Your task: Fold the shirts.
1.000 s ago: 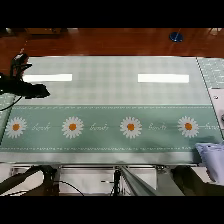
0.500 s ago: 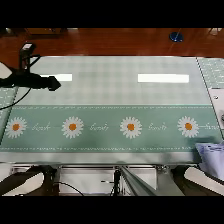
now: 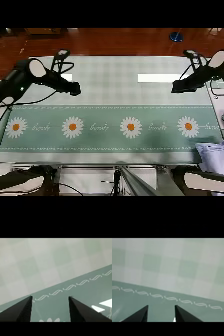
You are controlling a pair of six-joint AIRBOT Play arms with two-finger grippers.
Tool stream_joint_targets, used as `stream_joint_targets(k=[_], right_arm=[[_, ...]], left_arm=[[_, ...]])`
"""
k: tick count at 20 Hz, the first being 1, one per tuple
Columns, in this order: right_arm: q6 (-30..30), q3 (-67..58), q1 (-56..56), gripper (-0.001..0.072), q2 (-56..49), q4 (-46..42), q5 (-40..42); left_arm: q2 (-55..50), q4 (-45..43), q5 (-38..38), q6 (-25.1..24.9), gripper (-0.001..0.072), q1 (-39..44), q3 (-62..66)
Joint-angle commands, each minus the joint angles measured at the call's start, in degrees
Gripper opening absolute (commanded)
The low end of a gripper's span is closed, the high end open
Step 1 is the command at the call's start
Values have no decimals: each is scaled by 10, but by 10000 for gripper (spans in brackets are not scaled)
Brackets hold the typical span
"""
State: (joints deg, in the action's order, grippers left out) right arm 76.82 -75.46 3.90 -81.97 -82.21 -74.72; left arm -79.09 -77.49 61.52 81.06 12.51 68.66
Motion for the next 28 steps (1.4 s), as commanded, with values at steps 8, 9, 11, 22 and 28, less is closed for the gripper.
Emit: stream_joint_targets(k=[8, 9, 11, 22, 28], right_arm=[[12, -3, -22, 407, -5, 27, -27], [12, -3, -22, 408, -5, 31, -27], [12, -3, -22, 408, -5, 41, -27], [12, -3, -22, 407, -5, 42, -27], [12, -3, -22, 408, -5, 42, -27]], left_arm=[[-28, -61, 20, 43, 538, 7, 42], [-28, -61, 20, 43, 538, 7, 42], [-28, -61, 20, 43, 538, 7, 42], [-28, -61, 20, 43, 538, 7, 42], [-28, -61, 20, 43, 538, 7, 42]])
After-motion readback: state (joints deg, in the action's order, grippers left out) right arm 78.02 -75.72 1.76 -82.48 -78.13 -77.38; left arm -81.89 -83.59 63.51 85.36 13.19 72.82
